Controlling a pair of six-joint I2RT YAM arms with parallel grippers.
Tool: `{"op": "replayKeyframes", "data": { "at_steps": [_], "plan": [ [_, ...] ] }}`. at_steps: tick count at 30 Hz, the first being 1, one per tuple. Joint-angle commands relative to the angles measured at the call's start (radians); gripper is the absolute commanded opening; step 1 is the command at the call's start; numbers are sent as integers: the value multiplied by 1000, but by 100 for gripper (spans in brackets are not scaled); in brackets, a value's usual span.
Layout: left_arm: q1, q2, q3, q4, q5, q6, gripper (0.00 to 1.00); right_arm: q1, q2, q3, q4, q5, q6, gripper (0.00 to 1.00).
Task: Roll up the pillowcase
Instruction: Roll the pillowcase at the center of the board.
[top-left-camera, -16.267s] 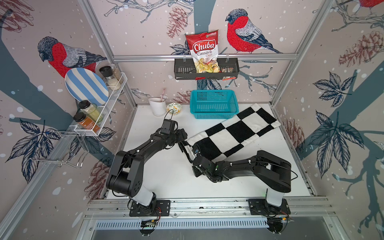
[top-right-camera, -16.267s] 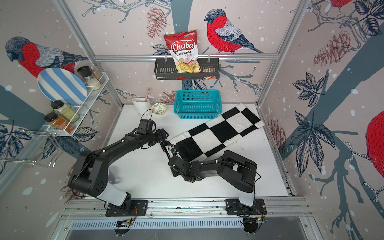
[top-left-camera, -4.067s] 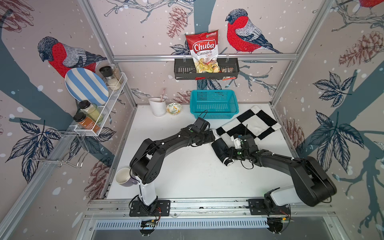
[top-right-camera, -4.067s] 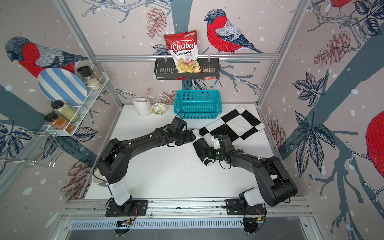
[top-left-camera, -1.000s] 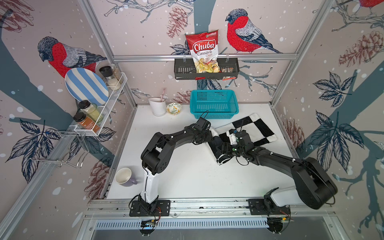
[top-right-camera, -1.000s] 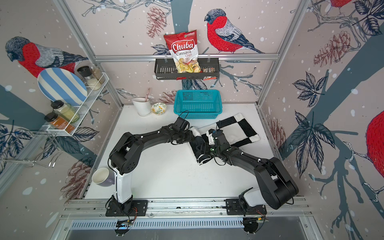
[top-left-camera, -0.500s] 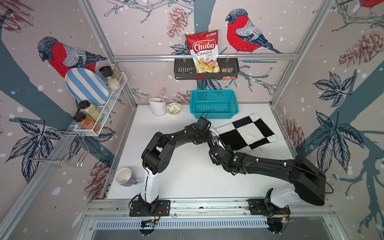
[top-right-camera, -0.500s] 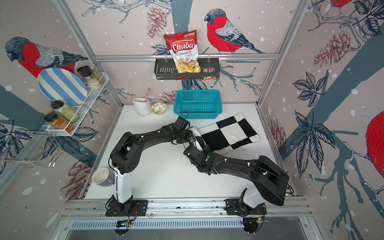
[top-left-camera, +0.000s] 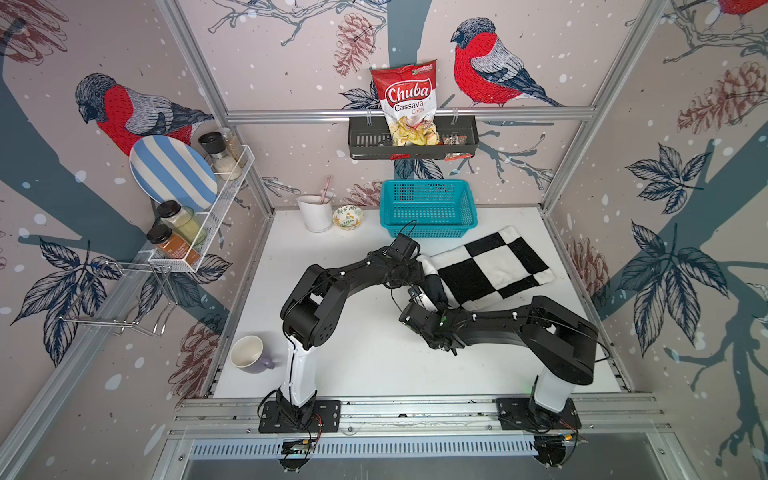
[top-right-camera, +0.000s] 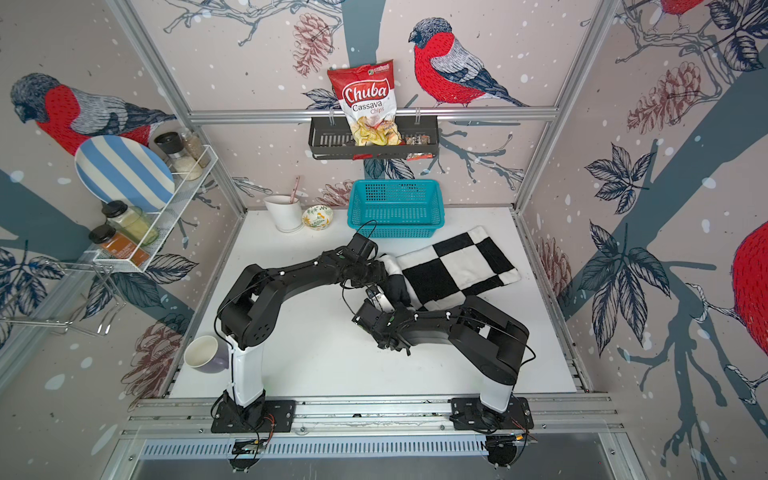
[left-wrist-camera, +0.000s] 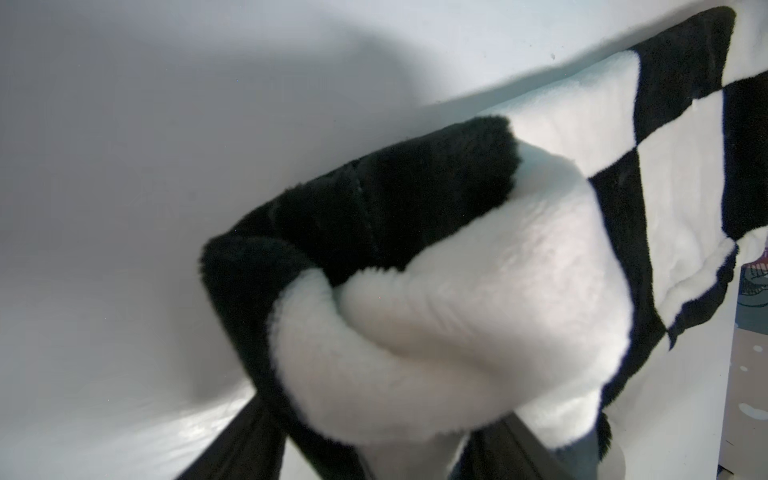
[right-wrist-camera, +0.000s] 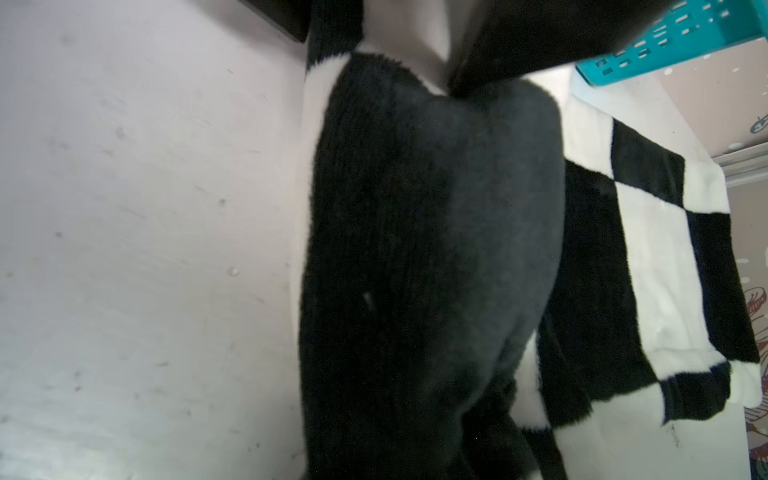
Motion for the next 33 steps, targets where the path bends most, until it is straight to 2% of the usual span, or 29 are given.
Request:
{"op": "replayKeyframes", "data": {
  "at_steps": [1, 4, 8, 13, 16, 21, 25, 33],
  "plan": [
    [31, -66, -14, -35, -41, 39, 83, 31, -4, 30, -1, -137, 36, 0],
    [70, -146, -40, -60, -67, 74, 87, 56, -20, 66, 22, -212, 66, 0],
    [116, -237, -87, -76, -77, 109, 87, 26, -67, 57, 103, -380, 89, 0],
    [128, -294, -133, -73, -73, 109, 86, -115, -164, -52, 228, -618, 126, 0],
    [127, -307, -170, -30, -30, 85, 86, -239, -251, -169, 351, -794, 159, 0],
    [110, -286, -197, 20, 2, 46, 85, -465, -314, -294, 446, -1039, 227, 0],
    [78, -240, -176, 53, 19, 24, 84, -590, -308, -385, 562, -1199, 318, 0],
    [-4, -88, -33, 43, 14, 18, 84, -677, -248, -460, 757, -1359, 478, 0]
  ]
}}
